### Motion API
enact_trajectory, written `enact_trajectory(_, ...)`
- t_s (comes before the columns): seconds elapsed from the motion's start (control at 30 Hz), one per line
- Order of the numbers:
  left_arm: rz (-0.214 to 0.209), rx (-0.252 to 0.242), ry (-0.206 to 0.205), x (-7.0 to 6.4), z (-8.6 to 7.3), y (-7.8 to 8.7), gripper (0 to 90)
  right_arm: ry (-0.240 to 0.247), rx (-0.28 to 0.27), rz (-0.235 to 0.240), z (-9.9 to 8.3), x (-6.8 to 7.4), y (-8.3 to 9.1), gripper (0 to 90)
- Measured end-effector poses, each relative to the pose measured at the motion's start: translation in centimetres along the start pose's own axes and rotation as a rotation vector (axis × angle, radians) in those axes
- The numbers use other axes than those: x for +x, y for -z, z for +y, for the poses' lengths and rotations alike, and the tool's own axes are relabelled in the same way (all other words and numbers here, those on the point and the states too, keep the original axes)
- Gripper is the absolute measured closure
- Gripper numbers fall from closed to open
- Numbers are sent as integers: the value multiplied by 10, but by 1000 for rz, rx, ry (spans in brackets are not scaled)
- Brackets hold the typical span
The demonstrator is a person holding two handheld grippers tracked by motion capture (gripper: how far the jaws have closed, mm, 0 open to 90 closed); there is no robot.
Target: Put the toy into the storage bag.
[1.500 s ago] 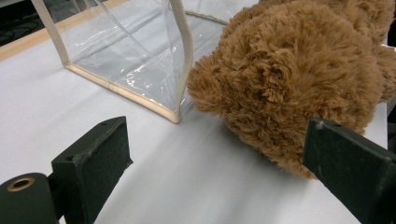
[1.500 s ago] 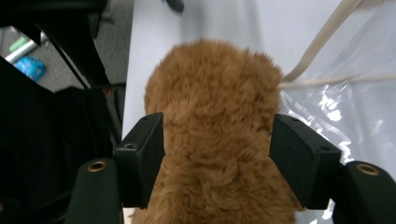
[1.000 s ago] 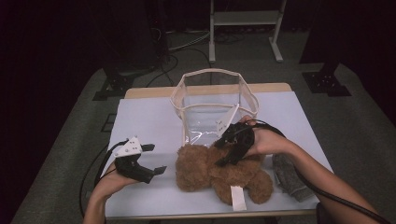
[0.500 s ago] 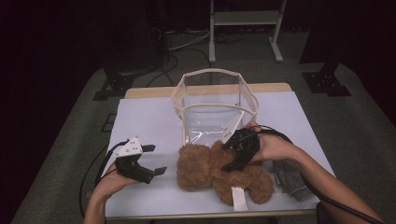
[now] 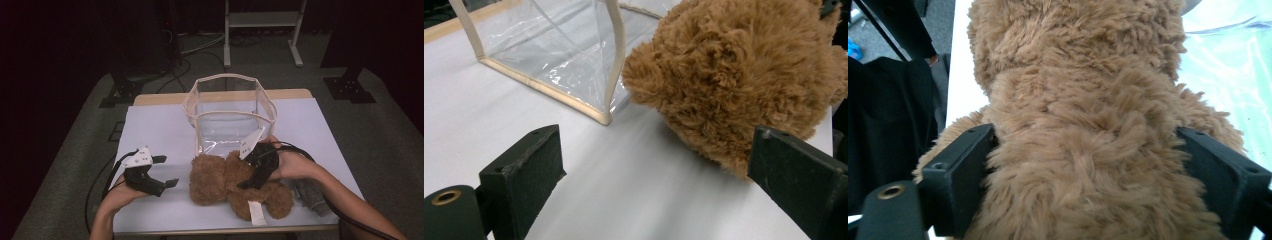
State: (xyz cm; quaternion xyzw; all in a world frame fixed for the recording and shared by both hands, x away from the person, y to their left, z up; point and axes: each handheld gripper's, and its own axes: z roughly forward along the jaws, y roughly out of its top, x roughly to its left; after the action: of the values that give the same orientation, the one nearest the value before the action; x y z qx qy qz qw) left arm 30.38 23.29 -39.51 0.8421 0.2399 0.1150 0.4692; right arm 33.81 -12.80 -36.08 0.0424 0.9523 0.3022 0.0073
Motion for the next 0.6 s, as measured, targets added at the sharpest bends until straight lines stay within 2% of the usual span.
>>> enact_trajectory(0.17, -3, 1, -1, -1, 0, 0, 67, 39, 26, -39, 1, 8, -5, 81)
enact_trajectory(0.3, -5, 1, -1, -1, 0, 0, 67, 39, 27, -42, 0, 9, -5, 91)
enact_trajectory(0.53, -5, 2, 5, 0, -1, -1, 67, 44, 62, -44, 4, 10, -8, 209)
enact_trajectory(0.6, -6, 1, 5, 0, -1, -1, 67, 32, 75, -41, 4, 10, -9, 254)
